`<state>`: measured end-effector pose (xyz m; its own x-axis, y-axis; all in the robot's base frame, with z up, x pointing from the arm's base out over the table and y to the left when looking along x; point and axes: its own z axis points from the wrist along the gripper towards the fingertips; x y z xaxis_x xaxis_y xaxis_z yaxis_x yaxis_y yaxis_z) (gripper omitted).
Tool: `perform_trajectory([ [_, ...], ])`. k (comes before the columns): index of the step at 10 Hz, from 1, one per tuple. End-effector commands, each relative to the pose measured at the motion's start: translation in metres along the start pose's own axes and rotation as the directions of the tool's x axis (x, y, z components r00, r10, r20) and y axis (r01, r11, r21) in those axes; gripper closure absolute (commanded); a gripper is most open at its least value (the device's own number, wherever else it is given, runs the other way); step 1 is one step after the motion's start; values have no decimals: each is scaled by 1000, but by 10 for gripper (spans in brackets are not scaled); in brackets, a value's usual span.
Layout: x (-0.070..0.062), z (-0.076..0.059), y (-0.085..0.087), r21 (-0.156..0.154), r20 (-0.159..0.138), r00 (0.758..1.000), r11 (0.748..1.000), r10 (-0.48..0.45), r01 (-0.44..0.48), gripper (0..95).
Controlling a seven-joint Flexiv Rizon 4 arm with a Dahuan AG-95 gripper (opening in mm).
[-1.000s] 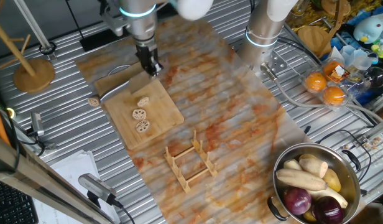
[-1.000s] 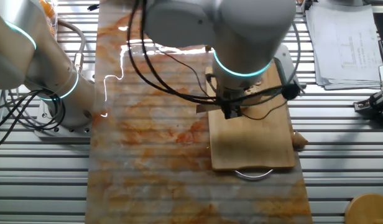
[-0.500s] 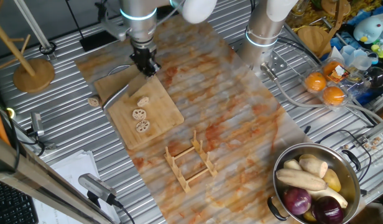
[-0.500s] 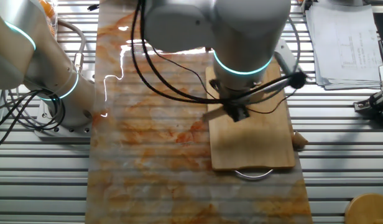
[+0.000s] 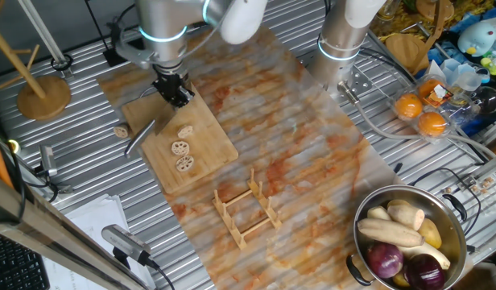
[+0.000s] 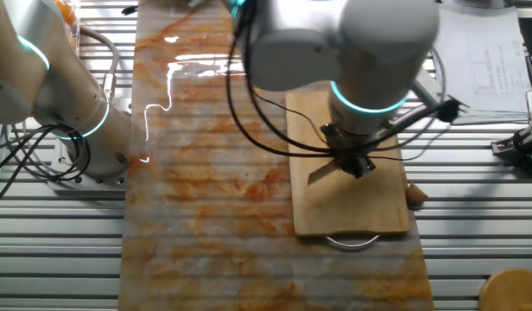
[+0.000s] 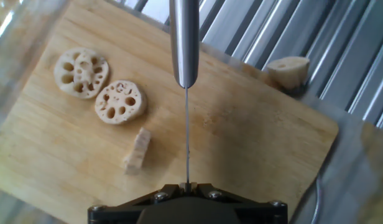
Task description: Slice the lotus root
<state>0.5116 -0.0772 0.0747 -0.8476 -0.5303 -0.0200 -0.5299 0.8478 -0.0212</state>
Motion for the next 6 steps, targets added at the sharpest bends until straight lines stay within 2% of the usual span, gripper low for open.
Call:
perform_trajectory([
  [1,4,2,-4,-28,-34,997,998,-63,62,950],
  [2,5,3,-5,-31,-35,997,997,-71,70,950],
  [3,9,16,-7,-42,-16,997,996,-80,79,950],
  [6,10,19,-8,-47,-23,996,995,-86,85,950],
])
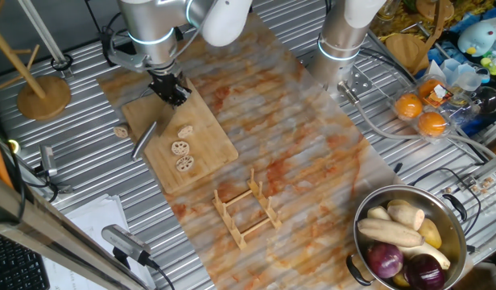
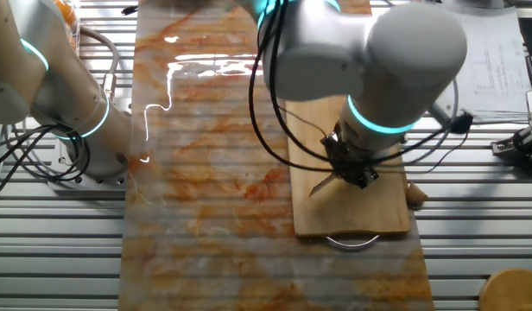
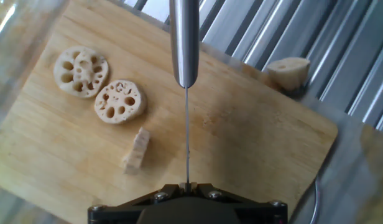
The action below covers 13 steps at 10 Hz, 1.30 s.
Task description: Slice the lotus root
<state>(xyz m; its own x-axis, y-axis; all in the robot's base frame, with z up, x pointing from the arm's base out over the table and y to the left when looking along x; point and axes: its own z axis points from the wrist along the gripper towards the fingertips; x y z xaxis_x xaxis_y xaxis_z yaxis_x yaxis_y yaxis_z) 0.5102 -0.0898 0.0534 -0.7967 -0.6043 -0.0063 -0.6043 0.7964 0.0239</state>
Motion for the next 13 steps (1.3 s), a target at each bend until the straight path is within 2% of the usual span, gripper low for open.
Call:
perform_trajectory([
  [1,2,-3,2,-4,-14,1000,1000,6,-6,950],
  [3,2,-2,2,-11,-27,1000,1000,7,-7,950],
  [13,4,4,0,-9,-24,1000,1000,-1,1,950],
])
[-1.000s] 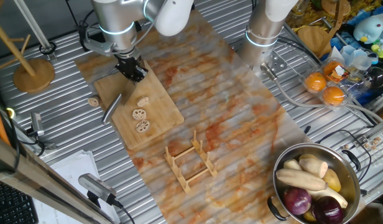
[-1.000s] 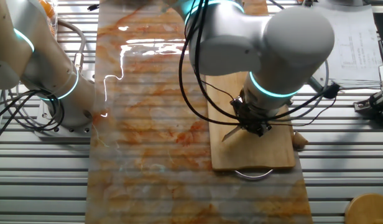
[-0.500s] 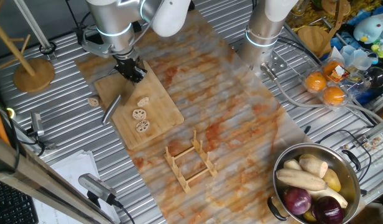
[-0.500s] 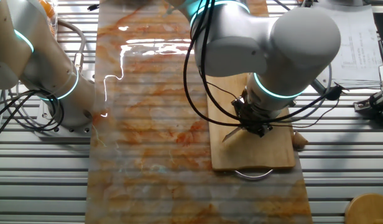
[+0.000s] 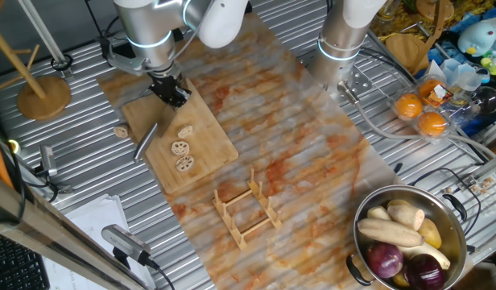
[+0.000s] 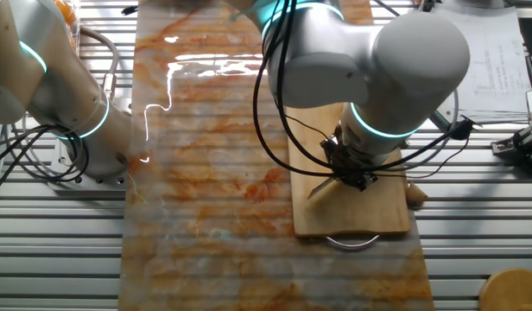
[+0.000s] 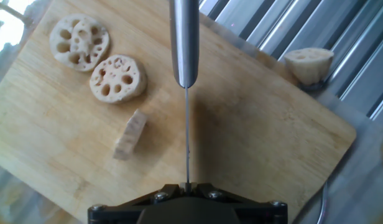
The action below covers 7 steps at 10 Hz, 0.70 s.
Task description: Slice the lotus root
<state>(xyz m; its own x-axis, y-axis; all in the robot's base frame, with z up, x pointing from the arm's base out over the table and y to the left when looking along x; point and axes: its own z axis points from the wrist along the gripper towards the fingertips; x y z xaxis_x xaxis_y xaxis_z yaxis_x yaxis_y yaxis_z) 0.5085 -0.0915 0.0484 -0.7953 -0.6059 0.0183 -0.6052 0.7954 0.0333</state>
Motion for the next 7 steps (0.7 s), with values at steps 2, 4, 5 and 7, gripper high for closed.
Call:
perform_trajectory([
  [2,1,-1,1,1,0,1000,1000,0,0,950],
  [4,1,0,1,0,-3,1000,1000,0,0,950],
  [5,1,0,1,0,-2,1000,1000,-2,2,950],
  [7,1,1,0,-5,-10,1000,1000,-1,1,950],
])
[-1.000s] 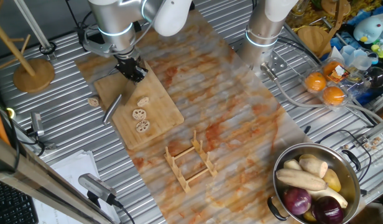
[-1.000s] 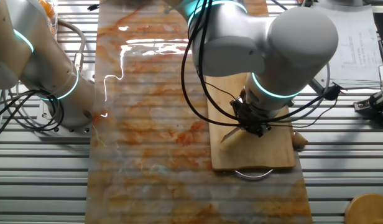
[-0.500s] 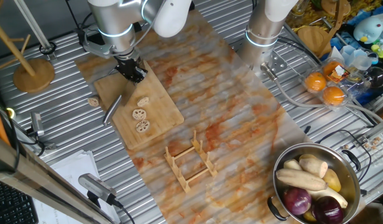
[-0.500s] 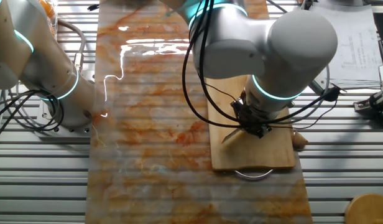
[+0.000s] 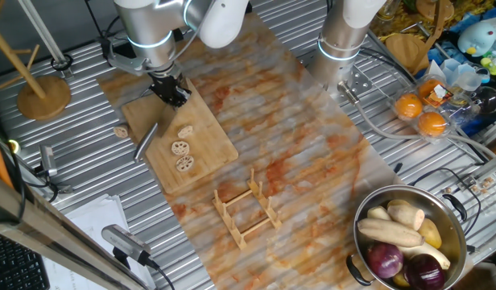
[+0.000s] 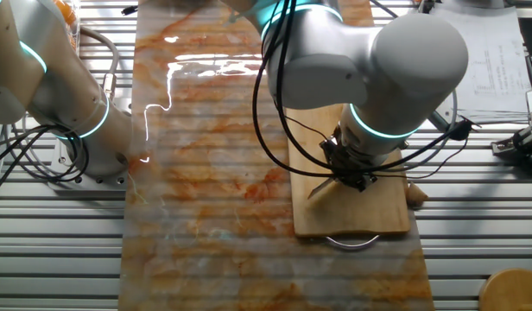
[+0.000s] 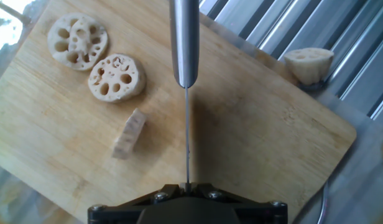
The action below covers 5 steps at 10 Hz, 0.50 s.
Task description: Slice the lotus root
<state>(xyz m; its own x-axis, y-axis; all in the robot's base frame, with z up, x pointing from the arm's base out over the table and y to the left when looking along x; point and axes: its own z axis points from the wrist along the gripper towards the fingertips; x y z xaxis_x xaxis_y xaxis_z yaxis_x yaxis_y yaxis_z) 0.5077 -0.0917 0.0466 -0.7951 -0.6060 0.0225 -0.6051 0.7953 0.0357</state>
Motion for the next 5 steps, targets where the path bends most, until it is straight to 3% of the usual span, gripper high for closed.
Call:
perform_trajectory([
  [1,0,-1,0,-4,-5,1000,1000,-2,2,950],
  [2,0,-1,0,-4,-5,1000,1000,-2,2,950],
  [3,0,-1,0,-4,-5,1000,1000,-3,3,760],
  [5,1,-1,0,-11,-11,1000,1000,-3,3,760],
])
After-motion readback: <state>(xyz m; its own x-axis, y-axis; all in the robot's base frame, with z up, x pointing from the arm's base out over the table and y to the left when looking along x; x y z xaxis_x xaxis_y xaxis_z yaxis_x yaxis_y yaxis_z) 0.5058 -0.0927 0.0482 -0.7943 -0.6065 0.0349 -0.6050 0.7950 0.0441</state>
